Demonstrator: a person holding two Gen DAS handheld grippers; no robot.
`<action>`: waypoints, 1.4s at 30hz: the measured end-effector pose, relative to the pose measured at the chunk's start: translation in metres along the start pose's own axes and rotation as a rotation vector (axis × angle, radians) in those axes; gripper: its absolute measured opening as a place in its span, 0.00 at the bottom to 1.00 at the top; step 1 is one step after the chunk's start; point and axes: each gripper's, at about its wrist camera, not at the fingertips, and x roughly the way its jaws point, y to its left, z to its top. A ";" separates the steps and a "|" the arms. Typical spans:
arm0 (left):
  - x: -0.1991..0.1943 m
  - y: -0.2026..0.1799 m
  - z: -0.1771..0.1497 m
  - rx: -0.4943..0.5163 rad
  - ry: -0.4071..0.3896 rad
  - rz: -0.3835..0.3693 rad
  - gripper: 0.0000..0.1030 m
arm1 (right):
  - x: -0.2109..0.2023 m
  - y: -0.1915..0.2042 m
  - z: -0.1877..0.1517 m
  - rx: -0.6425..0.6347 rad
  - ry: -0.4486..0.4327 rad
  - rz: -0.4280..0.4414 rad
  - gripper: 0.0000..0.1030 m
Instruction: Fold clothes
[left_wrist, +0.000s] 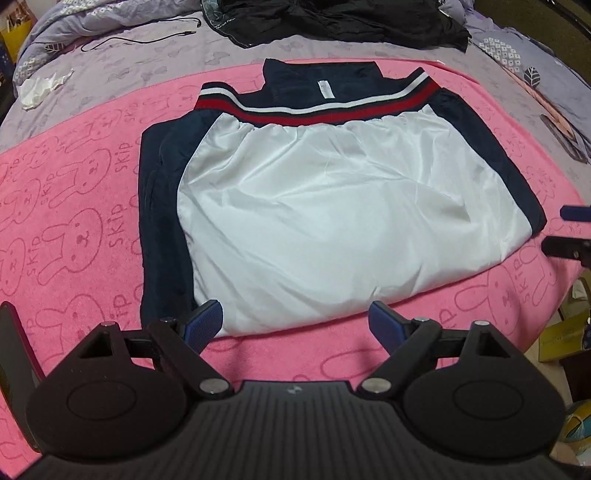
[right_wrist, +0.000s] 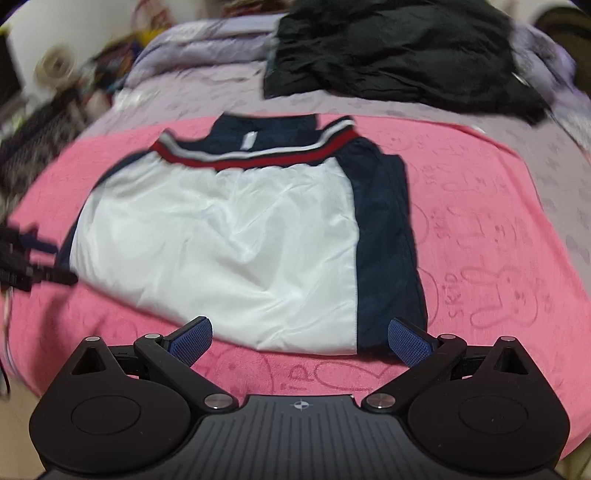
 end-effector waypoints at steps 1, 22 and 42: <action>0.001 -0.002 0.001 -0.003 -0.007 0.002 0.85 | 0.003 -0.013 -0.004 0.090 -0.021 -0.020 1.00; 0.089 -0.060 0.021 0.127 -0.017 0.054 0.92 | 0.052 -0.075 -0.037 0.884 -0.181 -0.130 0.45; 0.019 0.081 -0.041 -0.354 -0.035 0.206 0.91 | 0.056 0.181 0.044 -0.265 -0.227 -0.221 0.59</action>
